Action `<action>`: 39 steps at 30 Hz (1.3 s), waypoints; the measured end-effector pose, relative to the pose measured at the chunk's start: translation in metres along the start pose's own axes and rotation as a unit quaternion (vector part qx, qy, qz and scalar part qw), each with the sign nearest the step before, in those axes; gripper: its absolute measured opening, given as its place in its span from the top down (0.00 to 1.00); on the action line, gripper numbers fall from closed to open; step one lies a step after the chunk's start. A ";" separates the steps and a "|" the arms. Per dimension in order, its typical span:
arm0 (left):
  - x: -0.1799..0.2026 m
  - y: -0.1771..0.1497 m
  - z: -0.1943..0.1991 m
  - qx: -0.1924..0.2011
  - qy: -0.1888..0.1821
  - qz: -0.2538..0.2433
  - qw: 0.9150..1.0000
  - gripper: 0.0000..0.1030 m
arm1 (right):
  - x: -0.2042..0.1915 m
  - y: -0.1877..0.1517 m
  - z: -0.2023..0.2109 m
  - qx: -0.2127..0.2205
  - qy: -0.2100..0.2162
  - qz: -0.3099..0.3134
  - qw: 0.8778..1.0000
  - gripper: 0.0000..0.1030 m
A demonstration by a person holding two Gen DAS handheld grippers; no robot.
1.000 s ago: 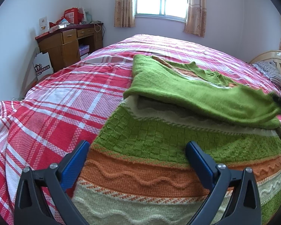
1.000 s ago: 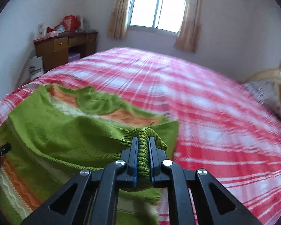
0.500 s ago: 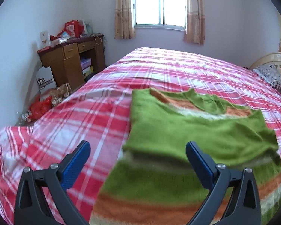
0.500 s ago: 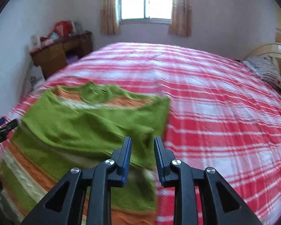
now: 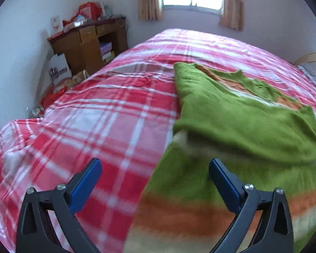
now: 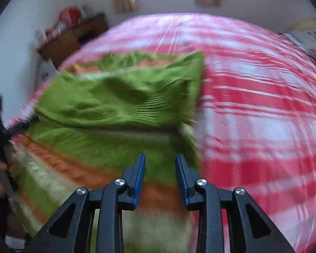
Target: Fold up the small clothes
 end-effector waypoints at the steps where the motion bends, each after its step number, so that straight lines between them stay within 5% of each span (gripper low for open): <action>1: 0.000 -0.007 0.012 0.009 -0.004 -0.005 1.000 0.00 | 0.014 -0.010 0.025 0.018 -0.001 -0.013 1.000 0.69; 5: 0.003 -0.029 0.056 0.037 -0.031 -0.019 0.999 0.00 | 0.050 -0.051 0.078 0.036 -0.015 -0.030 0.999 0.35; 10: 0.006 -0.037 0.096 0.066 -0.035 -0.032 0.997 0.00 | 0.048 -0.113 0.097 -0.011 0.005 -0.027 1.000 0.35; 18: 0.004 -0.042 0.138 0.104 -0.023 -0.040 0.994 0.00 | -0.014 -0.157 0.094 -0.066 0.074 0.003 0.995 0.35; 22: 0.000 -0.045 0.155 0.122 -0.005 -0.065 0.990 0.00 | -0.028 -0.177 0.082 -0.099 0.040 0.014 0.994 0.35; 27: -0.011 -0.048 0.166 0.135 0.002 -0.061 0.989 0.00 | -0.040 -0.200 0.080 -0.125 0.049 0.004 0.991 0.35; 33: -0.018 -0.049 0.168 0.142 -0.022 -0.033 0.989 0.00 | -0.036 -0.204 0.072 -0.137 0.051 0.002 0.989 0.62; 35: -0.019 -0.049 0.170 0.146 -0.020 -0.036 0.988 0.00 | -0.028 -0.204 0.071 -0.143 0.054 -0.007 0.988 0.82; 39: -0.022 -0.048 0.170 0.145 -0.018 -0.031 0.989 0.00 | -0.018 -0.200 0.075 -0.170 0.134 -0.080 0.973 0.93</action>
Point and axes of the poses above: each gripper's, at about its wrist camera, not at the fingertips, and z roughly against the way its jaws point, x to its right, y to its top, the point moved 9 cm from there along -z, roughly the way its jaws point, and after that the axes turned 15 degrees about -y, right-handed, at the moved point
